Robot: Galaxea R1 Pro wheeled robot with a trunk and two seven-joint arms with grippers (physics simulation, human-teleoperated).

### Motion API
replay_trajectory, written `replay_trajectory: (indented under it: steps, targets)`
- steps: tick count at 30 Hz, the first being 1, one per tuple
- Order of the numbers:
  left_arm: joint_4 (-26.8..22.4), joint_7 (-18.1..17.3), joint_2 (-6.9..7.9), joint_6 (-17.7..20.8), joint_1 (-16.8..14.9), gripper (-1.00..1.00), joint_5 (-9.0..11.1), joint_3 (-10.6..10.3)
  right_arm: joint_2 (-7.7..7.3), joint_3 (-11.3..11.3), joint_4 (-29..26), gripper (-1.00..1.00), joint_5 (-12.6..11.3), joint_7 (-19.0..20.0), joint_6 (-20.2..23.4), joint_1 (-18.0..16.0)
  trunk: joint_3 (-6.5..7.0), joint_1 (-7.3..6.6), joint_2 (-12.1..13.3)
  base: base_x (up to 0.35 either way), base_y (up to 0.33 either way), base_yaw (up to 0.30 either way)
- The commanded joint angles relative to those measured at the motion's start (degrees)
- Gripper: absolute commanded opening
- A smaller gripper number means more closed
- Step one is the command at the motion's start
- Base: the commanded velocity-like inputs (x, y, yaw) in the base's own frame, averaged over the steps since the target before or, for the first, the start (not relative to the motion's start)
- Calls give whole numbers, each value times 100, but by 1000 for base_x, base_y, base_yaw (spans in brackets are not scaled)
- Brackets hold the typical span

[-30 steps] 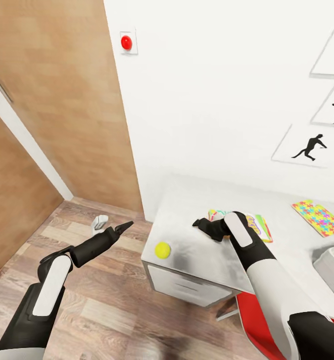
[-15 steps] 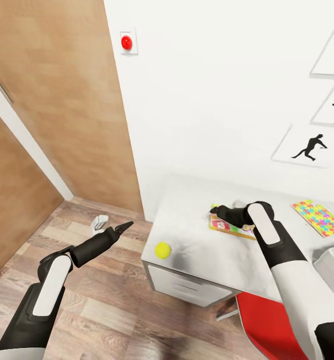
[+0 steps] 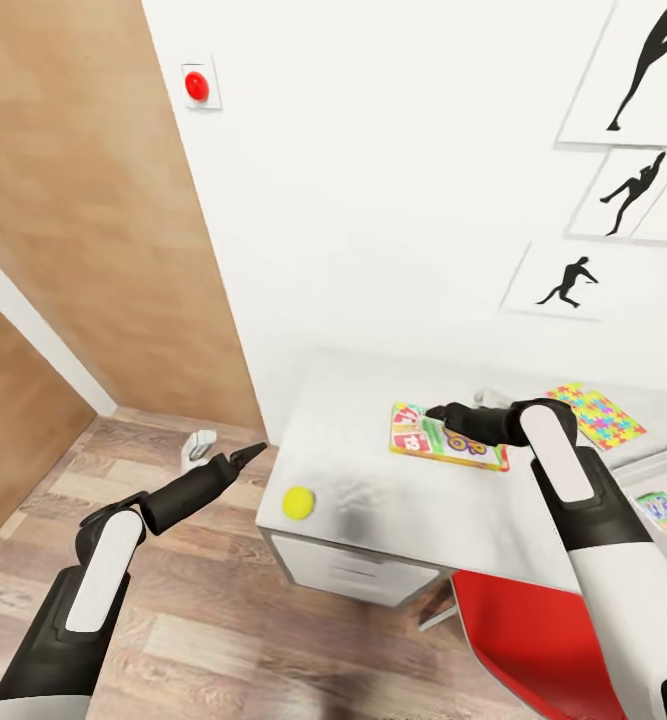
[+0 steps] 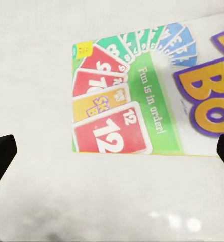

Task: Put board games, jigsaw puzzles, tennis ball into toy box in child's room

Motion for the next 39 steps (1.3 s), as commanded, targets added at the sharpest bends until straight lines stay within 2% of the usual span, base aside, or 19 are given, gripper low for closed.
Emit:
replay_trajectory:
  steps: [1, 11, 19, 30, 39]
  targets:
    - [-3, -22, -1, 33, -3, 100, -7, 10, -14, 13, -102, 100, -45, 7, 20, 35, -9, 3, -10, 0, 0, -259]
    - [-3, -22, -6, 32, -3, 100, -8, 10, -82, -18, -349, 100, -6, 205, 40, 172, -10, 3, -10, 0, 0, -257]
    - [-3, -27, -14, 33, -3, 100, -2, 10, -225, -195, 113, 100, 10, 268, -1, 126, -20, 3, -10, 0, 0, -209]
    - [-3, -31, -11, 33, -3, 100, 16, 10, -259, -267, 470, 100, 20, 287, -20, 40, -28, 3, -10, 22, 0, -76]
    - [-3, -36, -12, 33, -3, 100, 10, 8, -255, -281, 541, 100, 22, 290, -24, 19, -30, 3, -10, 196, 0, -17]
